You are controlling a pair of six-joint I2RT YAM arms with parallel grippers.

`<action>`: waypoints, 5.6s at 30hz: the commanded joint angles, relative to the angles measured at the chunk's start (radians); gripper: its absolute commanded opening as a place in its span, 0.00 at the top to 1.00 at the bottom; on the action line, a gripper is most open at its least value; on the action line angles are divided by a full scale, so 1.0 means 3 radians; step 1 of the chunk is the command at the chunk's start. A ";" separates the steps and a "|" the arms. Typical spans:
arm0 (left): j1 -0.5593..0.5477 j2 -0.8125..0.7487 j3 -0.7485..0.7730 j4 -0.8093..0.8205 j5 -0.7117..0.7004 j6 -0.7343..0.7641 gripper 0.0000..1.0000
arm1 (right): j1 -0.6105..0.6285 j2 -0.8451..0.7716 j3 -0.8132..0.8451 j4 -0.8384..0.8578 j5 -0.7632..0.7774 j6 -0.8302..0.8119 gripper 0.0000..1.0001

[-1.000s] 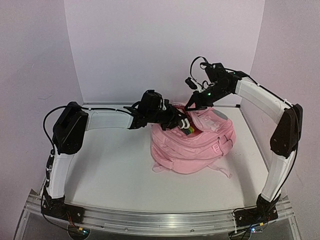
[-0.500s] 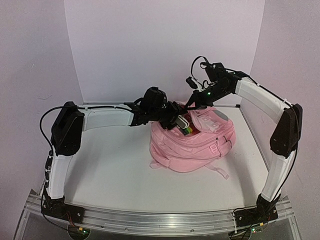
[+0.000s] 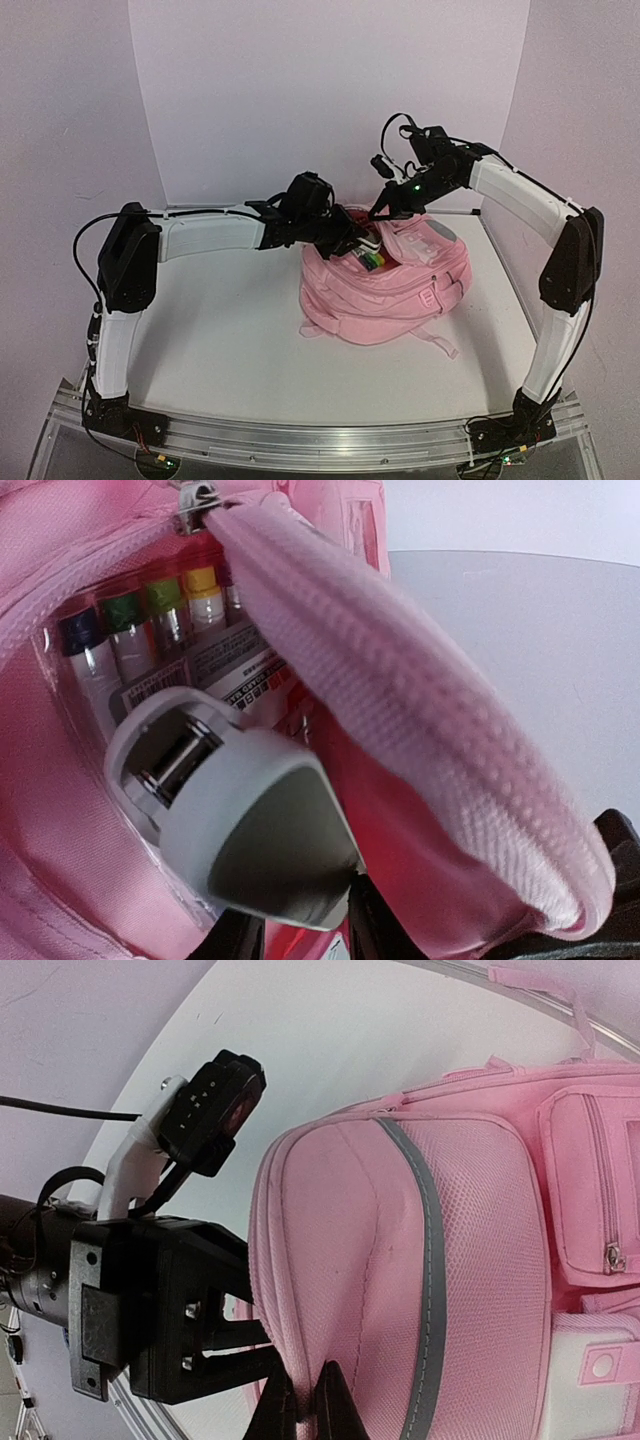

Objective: Pack the student bag
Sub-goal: Place the stationery in the student bag, then zip the student bag at the center of the board.

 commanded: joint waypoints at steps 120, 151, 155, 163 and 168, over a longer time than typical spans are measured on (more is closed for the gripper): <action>0.0234 0.0804 0.1249 -0.1628 0.1419 0.6312 0.64 | -0.0447 -0.0259 -0.1048 -0.1332 0.0268 -0.2252 0.96; -0.0397 -0.0027 0.0055 -0.0849 0.0731 0.5321 1.00 | -0.0285 -0.0168 -0.1055 -0.1075 -0.0006 -0.1761 0.74; -0.0213 -0.0152 -0.0140 -0.0556 0.0717 0.4937 1.00 | -0.0523 -0.0226 -0.0867 -0.1383 -0.0164 -0.1774 0.44; -0.0152 -0.0207 -0.0211 -0.0626 0.0735 0.4877 1.00 | -0.1443 -0.0314 -0.0520 -0.1914 -0.0287 -0.1548 0.20; -0.0097 -0.0231 -0.0247 -0.0525 0.0743 0.4705 1.00 | -0.1700 -0.0410 -0.0743 -0.1758 -0.0281 -0.1222 0.08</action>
